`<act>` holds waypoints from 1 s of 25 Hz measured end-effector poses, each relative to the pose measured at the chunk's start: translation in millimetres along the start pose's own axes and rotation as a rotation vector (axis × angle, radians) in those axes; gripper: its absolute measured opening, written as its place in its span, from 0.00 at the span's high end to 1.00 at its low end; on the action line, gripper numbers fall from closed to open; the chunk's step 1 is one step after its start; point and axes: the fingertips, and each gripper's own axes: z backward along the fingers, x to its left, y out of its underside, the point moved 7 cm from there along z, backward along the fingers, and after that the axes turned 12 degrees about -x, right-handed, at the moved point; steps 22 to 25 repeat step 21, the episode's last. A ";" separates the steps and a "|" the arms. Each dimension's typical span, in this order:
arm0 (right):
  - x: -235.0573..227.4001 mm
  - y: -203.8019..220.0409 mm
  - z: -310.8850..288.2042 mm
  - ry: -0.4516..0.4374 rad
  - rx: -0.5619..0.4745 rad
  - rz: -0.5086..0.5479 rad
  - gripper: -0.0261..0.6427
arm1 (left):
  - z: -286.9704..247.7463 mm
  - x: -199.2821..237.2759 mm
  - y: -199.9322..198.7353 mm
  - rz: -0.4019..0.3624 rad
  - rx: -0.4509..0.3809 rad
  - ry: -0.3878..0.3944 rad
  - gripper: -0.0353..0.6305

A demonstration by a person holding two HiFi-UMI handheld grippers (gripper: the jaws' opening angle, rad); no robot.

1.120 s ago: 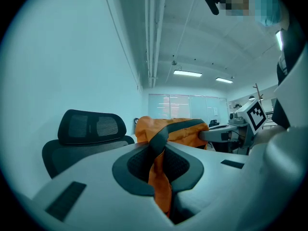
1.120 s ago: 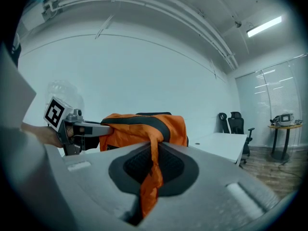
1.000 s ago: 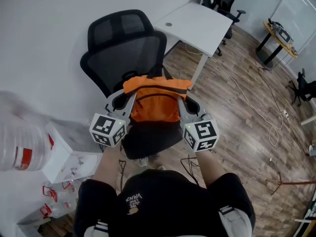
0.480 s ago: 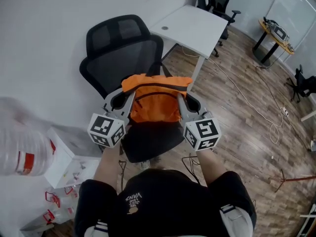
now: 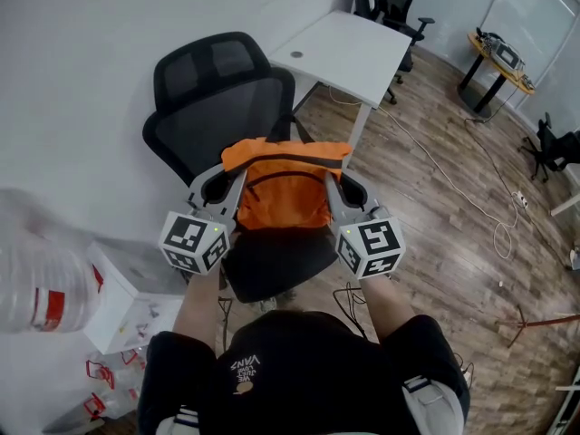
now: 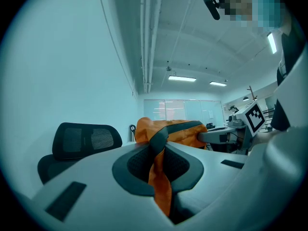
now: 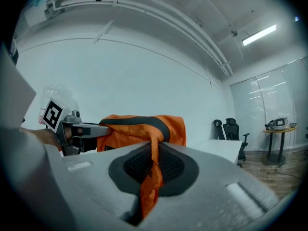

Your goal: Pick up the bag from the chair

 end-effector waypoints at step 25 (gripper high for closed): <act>-1.2 0.4 -2.5 0.034 -0.003 0.011 0.95 | -8.3 6.8 3.0 0.018 -0.009 0.037 0.89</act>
